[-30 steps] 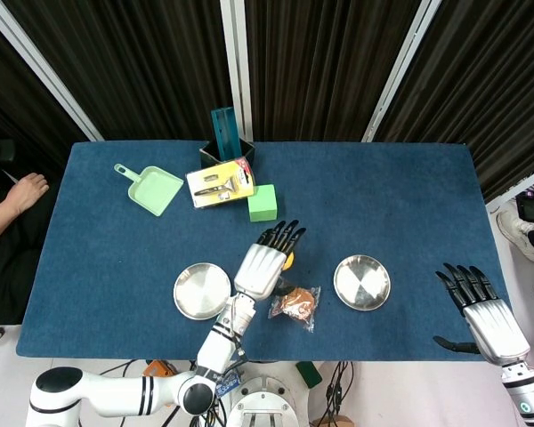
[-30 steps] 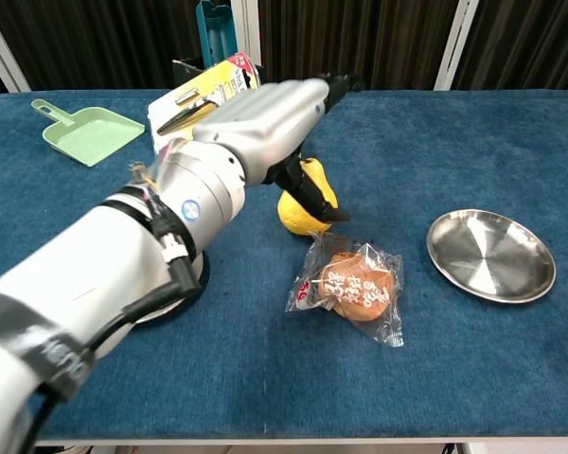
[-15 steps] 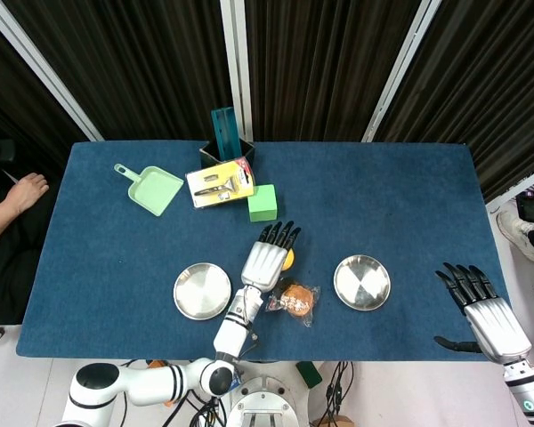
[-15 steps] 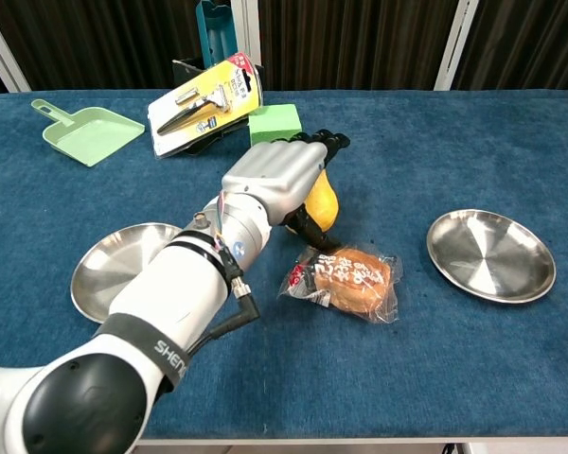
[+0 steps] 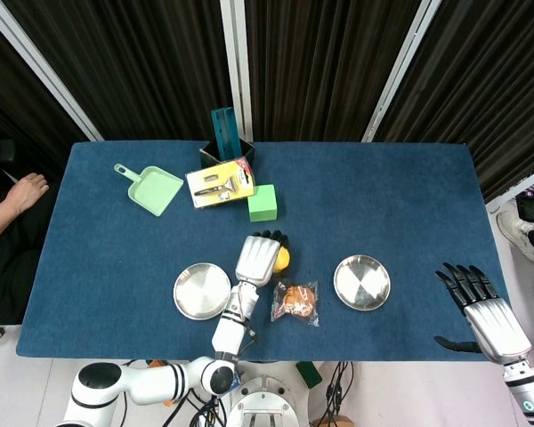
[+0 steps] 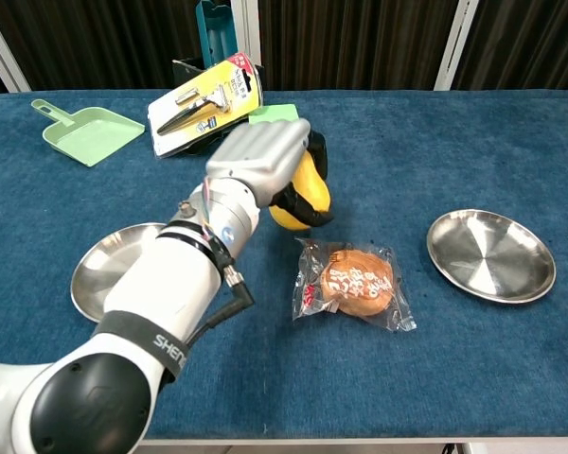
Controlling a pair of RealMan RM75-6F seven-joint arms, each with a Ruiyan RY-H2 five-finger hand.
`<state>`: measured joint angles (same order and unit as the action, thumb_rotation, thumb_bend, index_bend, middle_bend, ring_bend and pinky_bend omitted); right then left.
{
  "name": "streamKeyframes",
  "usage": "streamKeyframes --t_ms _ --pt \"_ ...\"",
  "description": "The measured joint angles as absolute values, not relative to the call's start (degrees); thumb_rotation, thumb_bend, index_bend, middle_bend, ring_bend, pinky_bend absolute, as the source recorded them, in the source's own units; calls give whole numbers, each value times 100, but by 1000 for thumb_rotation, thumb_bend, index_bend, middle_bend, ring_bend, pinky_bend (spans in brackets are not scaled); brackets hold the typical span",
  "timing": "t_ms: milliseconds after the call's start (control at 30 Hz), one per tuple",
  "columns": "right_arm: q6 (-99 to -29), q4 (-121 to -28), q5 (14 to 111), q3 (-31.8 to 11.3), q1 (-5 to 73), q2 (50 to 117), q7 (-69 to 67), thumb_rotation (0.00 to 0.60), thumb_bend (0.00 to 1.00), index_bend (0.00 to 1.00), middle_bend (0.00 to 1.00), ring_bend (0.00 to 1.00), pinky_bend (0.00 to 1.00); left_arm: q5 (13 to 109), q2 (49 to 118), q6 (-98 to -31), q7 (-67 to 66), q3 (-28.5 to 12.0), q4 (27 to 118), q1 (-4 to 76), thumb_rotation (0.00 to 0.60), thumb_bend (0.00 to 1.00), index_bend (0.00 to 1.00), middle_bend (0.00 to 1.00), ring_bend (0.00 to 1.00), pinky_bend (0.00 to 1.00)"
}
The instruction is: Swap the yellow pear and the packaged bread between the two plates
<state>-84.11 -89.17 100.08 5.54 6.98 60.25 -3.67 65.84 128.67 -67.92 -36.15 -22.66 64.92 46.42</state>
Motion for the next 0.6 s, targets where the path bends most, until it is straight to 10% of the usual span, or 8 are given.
streamKeyframes --t_ms 333,600 --pt "-8370 -8956 9987 550 668 6080 -143 489 156 0 0 0 0 7064 11635 -7398 -3967 -1722 8265 4082 600 356 497 550 534 559" --pt "-8396 -9053 10036 560 621 6153 134 491 156 0 0 0 0 7453 9983 -7995 -3873 -498 9584 2949 600 336 497 550 534 559"
